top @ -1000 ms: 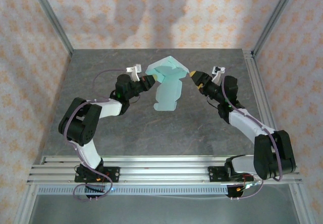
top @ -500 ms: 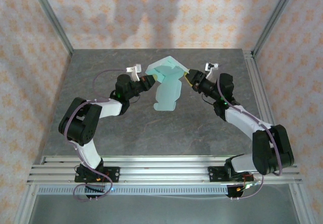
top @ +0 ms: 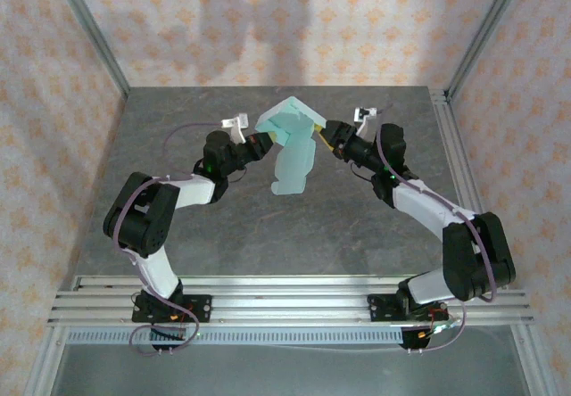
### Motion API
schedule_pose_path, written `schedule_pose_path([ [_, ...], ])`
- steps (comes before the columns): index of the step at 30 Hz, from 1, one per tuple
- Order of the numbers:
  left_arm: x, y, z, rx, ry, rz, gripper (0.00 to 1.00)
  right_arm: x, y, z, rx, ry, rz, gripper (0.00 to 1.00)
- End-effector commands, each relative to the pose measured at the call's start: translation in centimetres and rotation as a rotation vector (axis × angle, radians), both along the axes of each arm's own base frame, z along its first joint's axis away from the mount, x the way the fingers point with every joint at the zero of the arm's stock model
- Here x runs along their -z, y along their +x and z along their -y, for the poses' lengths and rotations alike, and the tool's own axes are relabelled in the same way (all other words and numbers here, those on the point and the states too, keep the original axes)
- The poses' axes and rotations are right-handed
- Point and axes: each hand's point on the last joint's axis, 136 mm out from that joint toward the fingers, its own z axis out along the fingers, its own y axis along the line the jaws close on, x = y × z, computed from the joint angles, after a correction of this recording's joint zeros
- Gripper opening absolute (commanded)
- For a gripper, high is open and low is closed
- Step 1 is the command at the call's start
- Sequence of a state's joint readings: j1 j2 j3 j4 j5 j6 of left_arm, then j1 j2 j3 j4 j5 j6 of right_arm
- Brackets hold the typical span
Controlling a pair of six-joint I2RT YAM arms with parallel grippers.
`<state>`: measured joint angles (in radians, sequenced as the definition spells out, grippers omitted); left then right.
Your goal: Fold the paper box
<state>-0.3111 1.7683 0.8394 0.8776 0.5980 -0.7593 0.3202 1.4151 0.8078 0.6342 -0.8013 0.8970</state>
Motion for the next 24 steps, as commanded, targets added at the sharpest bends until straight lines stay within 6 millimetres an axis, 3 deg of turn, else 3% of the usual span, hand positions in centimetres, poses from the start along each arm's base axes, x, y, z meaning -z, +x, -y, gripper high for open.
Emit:
schedule_pose_path([
  [1,-1.2,0.8,-0.2,-0.017,0.008,0.036,0.00,-1.7,-0.5,-0.6,-0.027,0.012,0.071,0.50],
  [12,0.5,1.2,0.1,-0.015,0.078,-0.022,0.00,-0.4,0.0,-1.4,-0.055,0.030,0.019,0.48],
  [17,0.5,1.1,0.0,-0.018,0.091,-0.020,0.00,1.2,0.4,-1.1,-0.026,-0.033,-0.023,0.39],
  [24,0.8,1.0,-0.3,-0.028,0.114,-0.017,0.00,1.6,0.4,-0.6,0.004,-0.065,-0.040,0.25],
])
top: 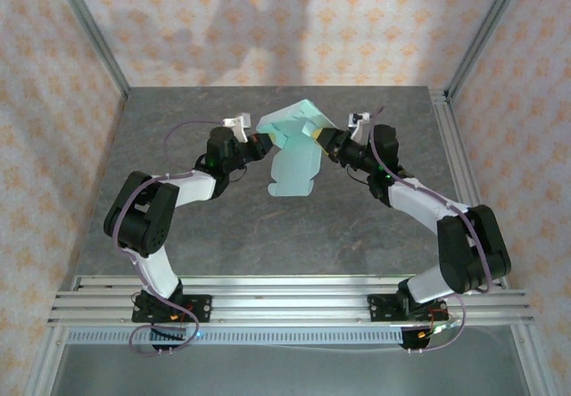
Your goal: Fold the paper box
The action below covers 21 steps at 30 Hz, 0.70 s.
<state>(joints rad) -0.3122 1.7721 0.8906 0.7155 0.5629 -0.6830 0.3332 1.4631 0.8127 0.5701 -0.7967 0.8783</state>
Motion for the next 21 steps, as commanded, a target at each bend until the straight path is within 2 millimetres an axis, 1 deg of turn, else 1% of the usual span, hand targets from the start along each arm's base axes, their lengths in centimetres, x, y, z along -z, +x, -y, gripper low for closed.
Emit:
schedule_pose_path([
  [1,-0.92,0.26,-0.02,-0.006,0.023,0.041,0.00,-1.40,0.11,0.18,0.020,-0.032,0.042,0.22],
  [8,-0.66,0.10,-0.31,-0.014,0.048,0.040,0.00,-1.00,0.03,0.41,0.030,-0.057,0.033,0.00],
  [10,-0.58,0.10,-0.34,-0.016,0.050,0.039,0.00,-1.21,0.04,0.46,0.032,-0.060,0.047,0.00],
  [11,-0.52,0.09,-0.34,-0.016,0.050,0.039,0.00,-1.26,0.04,0.49,0.036,-0.059,0.046,0.02],
  [12,-0.53,0.10,-0.34,-0.016,0.050,0.039,0.00,-1.19,0.11,0.56,0.039,-0.061,0.042,0.11],
  [13,-0.48,0.07,-0.32,-0.014,0.050,0.038,0.00,-1.18,0.10,0.53,0.038,-0.062,0.041,0.24],
  [14,-0.39,0.07,-0.33,-0.014,0.052,0.036,0.00,-1.15,0.15,0.53,0.040,-0.058,0.039,0.32],
  [15,-0.40,0.08,-0.34,-0.014,0.052,0.037,0.00,-1.11,0.16,0.49,0.040,-0.056,0.038,0.33],
  [16,-0.38,0.07,-0.31,-0.013,0.052,0.037,0.00,-1.06,0.22,0.52,0.041,-0.055,0.038,0.25],
  [17,-0.34,0.08,-0.35,-0.014,0.052,0.036,0.00,-0.92,0.28,0.45,0.040,-0.055,0.034,0.11],
  [18,-0.43,0.05,-0.34,-0.014,0.052,0.038,0.00,-0.87,0.30,0.46,0.041,-0.055,0.033,0.02],
  [19,-0.43,0.05,-0.43,-0.017,0.052,0.037,0.00,-0.81,0.32,0.46,0.041,-0.056,0.032,0.00],
  [21,-0.46,0.06,-0.56,-0.023,0.053,0.038,0.00,-0.80,0.33,0.48,0.041,-0.058,0.034,0.00],
])
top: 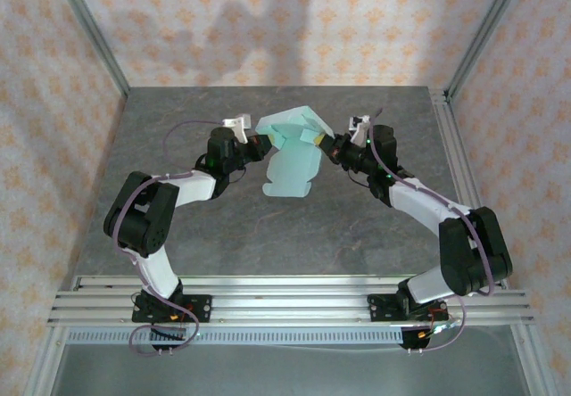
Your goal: Fold the paper box
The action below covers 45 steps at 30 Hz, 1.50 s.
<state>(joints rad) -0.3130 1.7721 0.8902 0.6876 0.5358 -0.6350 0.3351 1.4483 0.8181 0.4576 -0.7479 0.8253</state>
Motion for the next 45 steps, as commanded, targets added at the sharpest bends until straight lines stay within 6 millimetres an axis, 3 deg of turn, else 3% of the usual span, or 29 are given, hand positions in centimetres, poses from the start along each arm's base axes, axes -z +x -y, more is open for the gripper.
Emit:
schedule_pose_path([
  [1,-1.1,-0.1,-0.2,-0.013,0.005,0.032,0.00,-2.5,0.2,-0.1,0.004,0.011,0.079,0.02],
  [4,-0.8,0.1,-0.7,-0.039,0.014,0.018,0.00,-2.8,0.2,0.4,0.029,-0.012,0.103,0.40],
  [6,-0.1,0.5,-1.5,-0.087,0.026,-0.010,0.00,-2.6,0.3,1.3,0.075,-0.044,0.114,0.55],
  [8,0.5,0.7,-2.3,-0.136,0.030,-0.028,0.00,-2.5,0.3,2.3,0.117,-0.080,0.118,0.62],
  [14,1.6,1.1,-4.4,-0.249,0.083,-0.044,0.00,-3.2,-0.3,4.6,0.221,-0.203,0.117,0.65],
  [20,2.2,0.8,-7.2,-0.395,0.187,-0.044,0.00,-4.9,-1.1,4.4,0.220,-0.356,0.114,0.65],
  [29,2.0,0.3,-8.4,-0.452,0.295,-0.026,0.00,-8.1,0.0,-2.0,0.086,-0.590,0.196,0.58],
  [35,1.6,0.1,-8.3,-0.448,0.290,-0.019,0.00,-8.1,2.2,-7.5,-0.032,-0.707,0.205,0.58],
  [39,1.3,-0.1,-8.3,-0.449,0.287,-0.014,0.00,-8.0,4.3,-8.6,-0.014,-0.727,0.193,0.58],
  [45,1.0,-0.4,-8.5,-0.452,0.281,-0.004,0.00,-5.0,5.5,-9.2,-0.029,-0.784,0.119,0.58],
])
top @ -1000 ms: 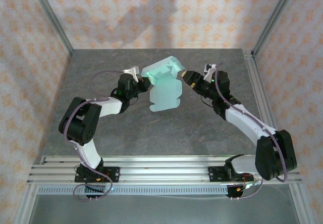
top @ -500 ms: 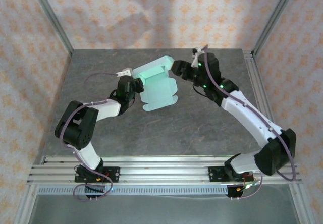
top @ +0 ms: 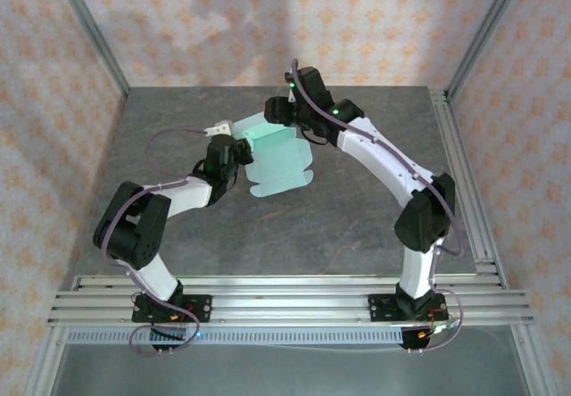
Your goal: Fold the paper box
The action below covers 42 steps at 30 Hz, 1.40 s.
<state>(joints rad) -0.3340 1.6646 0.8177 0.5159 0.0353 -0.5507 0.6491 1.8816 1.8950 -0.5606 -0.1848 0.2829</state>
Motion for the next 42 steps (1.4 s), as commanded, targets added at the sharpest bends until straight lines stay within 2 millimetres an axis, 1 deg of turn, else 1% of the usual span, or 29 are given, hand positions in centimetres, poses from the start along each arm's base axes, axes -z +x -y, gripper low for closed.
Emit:
schedule_pose_path([
  [1,-1.4,-0.4,-0.6,-0.027,0.010,0.039,0.00,1.3,0.2,0.6,0.021,-0.062,-0.039,0.58],
  [3,-1.4,-0.5,-0.6,-0.024,0.009,0.043,0.00,1.8,0.3,0.5,0.024,-0.065,-0.050,0.58],
  [7,-1.4,-0.5,-0.5,-0.020,0.007,0.045,0.00,1.6,0.6,0.6,0.045,-0.059,-0.044,0.55],
  [11,-1.1,-0.5,-0.5,-0.021,0.010,0.040,0.00,1.3,1.1,0.6,0.075,-0.033,-0.051,0.45],
  [15,-1.1,-0.7,-0.3,-0.015,0.008,0.042,0.00,2.1,1.3,0.3,0.097,-0.030,-0.094,0.32],
  [26,-1.6,-1.0,-0.6,-0.029,0.000,0.060,0.00,3.4,1.5,-0.1,0.096,-0.037,-0.140,0.30],
  [29,-1.6,-1.0,-0.6,-0.028,-0.001,0.060,0.00,3.5,1.4,-0.5,0.087,-0.024,-0.151,0.24],
  [31,-1.5,-1.1,-0.6,-0.027,0.002,0.058,0.00,3.5,1.5,-0.6,0.085,-0.018,-0.153,0.17],
  [34,-1.6,-1.0,-0.6,-0.024,0.003,0.058,0.00,3.2,1.5,-0.5,0.093,-0.016,-0.147,0.03],
  [35,-1.4,-1.1,-0.5,-0.023,0.003,0.056,0.00,3.0,1.5,-0.5,0.093,-0.015,-0.142,0.00],
  [38,-1.5,-1.1,-0.5,-0.022,-0.004,0.060,0.00,2.7,1.4,-0.5,0.091,-0.009,-0.142,0.00],
  [39,-1.5,-1.0,-0.5,-0.022,-0.005,0.061,0.00,2.7,1.4,-0.5,0.092,-0.010,-0.140,0.05],
  [40,-1.4,-1.1,-0.5,-0.022,-0.006,0.061,0.00,2.6,1.4,-0.4,0.094,-0.009,-0.139,0.18],
  [41,-1.4,-1.1,-0.5,-0.023,-0.008,0.060,0.00,2.7,1.4,-0.4,0.092,-0.008,-0.139,0.26],
  [42,-1.4,-1.1,-0.5,-0.024,-0.008,0.060,0.00,2.7,1.4,-0.5,0.090,-0.007,-0.140,0.27],
])
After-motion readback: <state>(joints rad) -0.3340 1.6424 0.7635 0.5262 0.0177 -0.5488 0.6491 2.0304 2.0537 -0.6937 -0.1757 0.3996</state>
